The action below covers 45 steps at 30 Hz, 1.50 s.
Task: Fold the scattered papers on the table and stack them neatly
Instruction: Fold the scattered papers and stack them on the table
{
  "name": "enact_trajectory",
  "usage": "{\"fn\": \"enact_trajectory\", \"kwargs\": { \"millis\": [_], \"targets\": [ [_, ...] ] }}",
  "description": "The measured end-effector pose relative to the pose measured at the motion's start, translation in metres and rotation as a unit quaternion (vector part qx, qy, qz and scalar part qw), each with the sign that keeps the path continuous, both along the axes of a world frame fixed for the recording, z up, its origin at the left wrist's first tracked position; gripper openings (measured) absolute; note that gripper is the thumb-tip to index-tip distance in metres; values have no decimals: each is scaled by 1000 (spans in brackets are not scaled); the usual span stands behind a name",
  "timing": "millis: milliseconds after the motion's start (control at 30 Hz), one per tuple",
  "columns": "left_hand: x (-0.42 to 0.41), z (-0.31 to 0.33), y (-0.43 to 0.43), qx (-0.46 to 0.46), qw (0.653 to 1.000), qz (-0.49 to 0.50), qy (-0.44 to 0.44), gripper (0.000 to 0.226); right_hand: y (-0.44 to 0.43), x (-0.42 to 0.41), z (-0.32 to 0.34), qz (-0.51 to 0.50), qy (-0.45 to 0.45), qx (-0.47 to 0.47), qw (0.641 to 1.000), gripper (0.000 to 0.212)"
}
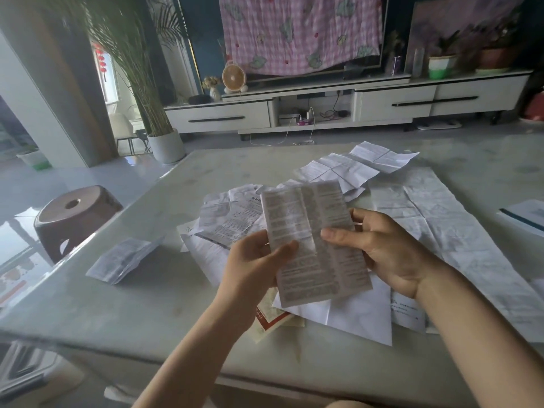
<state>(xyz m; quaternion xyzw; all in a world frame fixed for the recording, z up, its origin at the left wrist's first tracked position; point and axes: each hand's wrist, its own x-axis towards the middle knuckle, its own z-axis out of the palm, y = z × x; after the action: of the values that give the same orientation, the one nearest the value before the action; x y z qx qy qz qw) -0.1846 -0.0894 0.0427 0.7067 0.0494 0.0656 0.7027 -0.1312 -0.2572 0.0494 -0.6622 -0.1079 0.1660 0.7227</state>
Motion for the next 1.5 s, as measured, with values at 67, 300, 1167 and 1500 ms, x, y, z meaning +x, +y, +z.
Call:
{"fn": "enact_trajectory", "kwargs": {
  "millis": [67, 300, 1167, 1500],
  "targets": [
    [-1, 0, 2, 15, 1000, -6, -2, 11, 0, -1, 1, 25, 2, -9, 1000, 37],
    [-2, 5, 13, -57, 997, -40, 13, 37, -1, 1, 0, 46, 50, 37, 997, 27],
    [-1, -5, 15, 80, 993, 60, -55, 12, 1, -5, 7, 36, -141, -57, 988, 51],
    [-2, -11, -15, 181, 971, 48, -147, 17, 39, -21, -19, -231, -486, -427, 727, 51]
  ]
}}
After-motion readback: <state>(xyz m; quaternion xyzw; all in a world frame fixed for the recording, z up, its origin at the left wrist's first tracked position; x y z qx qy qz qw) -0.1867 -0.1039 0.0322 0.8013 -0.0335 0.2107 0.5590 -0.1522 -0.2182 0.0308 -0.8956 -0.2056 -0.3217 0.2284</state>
